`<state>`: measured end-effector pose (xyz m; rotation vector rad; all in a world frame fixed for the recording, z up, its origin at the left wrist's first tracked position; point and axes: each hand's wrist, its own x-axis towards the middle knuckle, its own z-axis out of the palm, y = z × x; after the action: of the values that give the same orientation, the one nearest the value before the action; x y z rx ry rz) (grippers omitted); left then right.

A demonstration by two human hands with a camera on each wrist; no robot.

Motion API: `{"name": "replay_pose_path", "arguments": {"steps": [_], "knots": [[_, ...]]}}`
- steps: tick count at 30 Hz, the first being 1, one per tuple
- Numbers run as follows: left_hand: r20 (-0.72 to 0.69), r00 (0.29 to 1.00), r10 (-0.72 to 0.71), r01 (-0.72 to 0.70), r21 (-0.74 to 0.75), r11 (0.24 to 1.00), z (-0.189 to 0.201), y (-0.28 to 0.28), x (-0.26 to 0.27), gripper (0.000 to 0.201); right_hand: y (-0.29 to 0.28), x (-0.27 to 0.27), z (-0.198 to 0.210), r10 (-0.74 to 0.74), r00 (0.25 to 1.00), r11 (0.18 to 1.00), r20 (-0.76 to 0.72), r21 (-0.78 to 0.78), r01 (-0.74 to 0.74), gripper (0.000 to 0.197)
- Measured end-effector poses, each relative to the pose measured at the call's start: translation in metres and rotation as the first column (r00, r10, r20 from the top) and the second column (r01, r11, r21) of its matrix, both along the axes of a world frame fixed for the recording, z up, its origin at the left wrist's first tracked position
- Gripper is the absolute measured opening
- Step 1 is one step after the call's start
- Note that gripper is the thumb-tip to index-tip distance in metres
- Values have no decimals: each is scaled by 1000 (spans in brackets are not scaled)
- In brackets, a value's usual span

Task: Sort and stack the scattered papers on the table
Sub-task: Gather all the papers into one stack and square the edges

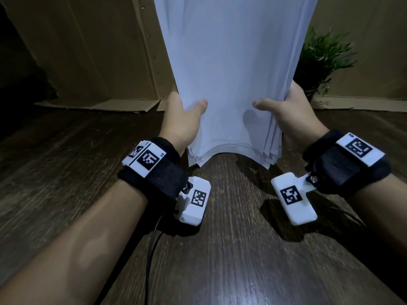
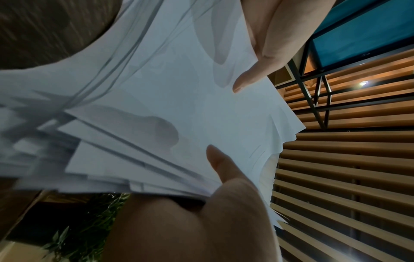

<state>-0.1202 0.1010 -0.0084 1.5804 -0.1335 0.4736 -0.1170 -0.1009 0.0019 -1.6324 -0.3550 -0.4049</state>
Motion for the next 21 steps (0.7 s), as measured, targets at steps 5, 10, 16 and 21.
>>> {"name": "replay_pose_path", "arguments": {"steps": [5,10,16,21], "knots": [[34,998,50,-49,-28,998,2,5,1,32,0,2,-2,-84,996,995,25,55,83,42],[70,997,42,-43,1,999,3,4,0,36,2,1,-4,-125,992,990,30,68,123,43],[78,996,43,-45,25,999,7,10,0,31,0,0,-7,-145,989,988,11,62,144,33],[87,994,59,-60,10,998,20,15,5,36,-7,3,1,-180,983,979,39,99,176,37]]}}
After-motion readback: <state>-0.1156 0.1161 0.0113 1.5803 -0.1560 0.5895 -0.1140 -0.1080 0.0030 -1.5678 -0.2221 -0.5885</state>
